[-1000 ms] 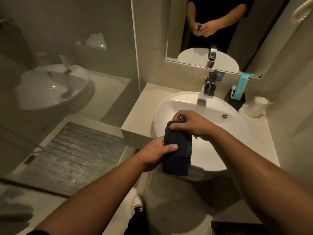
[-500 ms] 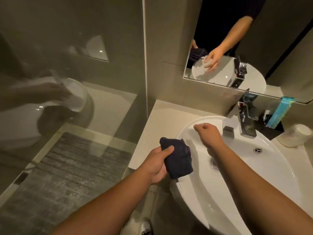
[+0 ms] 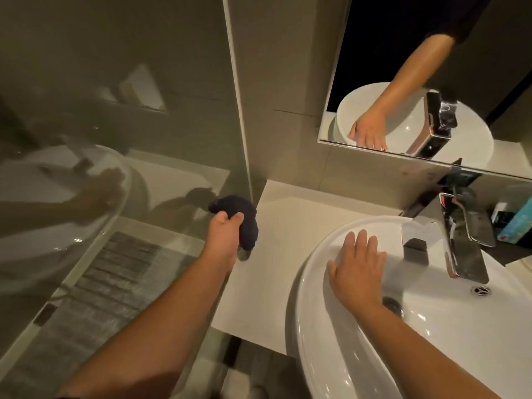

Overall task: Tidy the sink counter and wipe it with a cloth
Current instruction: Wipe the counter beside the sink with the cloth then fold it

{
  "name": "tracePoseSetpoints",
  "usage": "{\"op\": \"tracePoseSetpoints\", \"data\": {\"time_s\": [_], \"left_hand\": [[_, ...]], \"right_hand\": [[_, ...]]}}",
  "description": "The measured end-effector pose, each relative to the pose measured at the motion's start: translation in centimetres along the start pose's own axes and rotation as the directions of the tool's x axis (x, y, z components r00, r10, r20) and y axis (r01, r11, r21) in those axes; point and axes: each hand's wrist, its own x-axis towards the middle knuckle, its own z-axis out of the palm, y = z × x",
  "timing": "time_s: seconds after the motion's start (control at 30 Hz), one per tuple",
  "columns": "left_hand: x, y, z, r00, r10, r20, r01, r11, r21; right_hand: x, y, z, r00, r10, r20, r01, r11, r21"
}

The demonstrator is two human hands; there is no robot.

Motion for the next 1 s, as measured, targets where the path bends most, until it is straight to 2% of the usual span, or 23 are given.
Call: {"op": "tracePoseSetpoints", "data": {"time_s": [0.07,0.1,0.17,0.23,0.27,0.33,0.37,0.43,0.53,0.7,1.0], "left_hand": [[2.3,1.0,1.6,0.994,0.101,-0.048,-0.088,0.969,0.23],[3.4,1.6,2.6,0.982,0.181,-0.049,-0.152,0.922,0.356],[5.5,2.4,4.4,0.933,0.358,0.02,-0.301,0.753,0.585],[8.2,2.3,6.0,0.887,0.433,0.163,-0.387,0.502,0.774],[9.6,1.6,6.6,0.864,0.419,0.28,-0.432,0.329,0.84],[11.5,-0.5,7.3,0.799,0.269,0.537,-0.558,0.003,0.83],[11.9,-1.8,7.5,0.749,0.192,0.634,-0.624,-0.116,0.773],[12.1,-3.7,7.4,0.695,0.111,0.71,-0.673,-0.249,0.697],[12.4,-3.8,6.8,0.671,0.087,0.736,-0.695,-0.273,0.665],[10.6,-3.7,5.0,0.667,0.049,0.743,-0.716,-0.234,0.658],[-2.7,-10.4,-4.5,0.792,0.118,0.599,-0.58,-0.163,0.798]], "right_hand": [[0.1,0.2,0.3,1.0,-0.022,0.005,0.022,0.999,-0.033],[0.1,0.3,0.5,1.0,-0.021,0.009,0.022,0.999,-0.043],[0.2,0.4,0.8,1.0,-0.016,0.009,0.017,0.998,-0.062],[0.3,0.5,1.3,1.0,-0.024,-0.019,0.023,0.997,-0.068],[0.4,0.6,1.6,0.999,-0.031,-0.036,0.029,0.997,-0.07],[0.6,0.8,2.2,0.996,-0.046,-0.07,0.04,0.996,-0.078],[0.6,0.9,2.4,0.995,-0.051,-0.081,0.043,0.995,-0.089],[0.7,1.0,2.7,0.994,-0.063,-0.092,0.052,0.992,-0.111],[0.7,1.2,2.9,0.99,-0.081,-0.114,0.066,0.99,-0.127],[0.5,1.3,2.5,0.993,-0.098,-0.065,0.088,0.985,-0.152],[-0.1,1.5,0.6,0.992,-0.116,0.048,0.122,0.983,-0.14]]}}
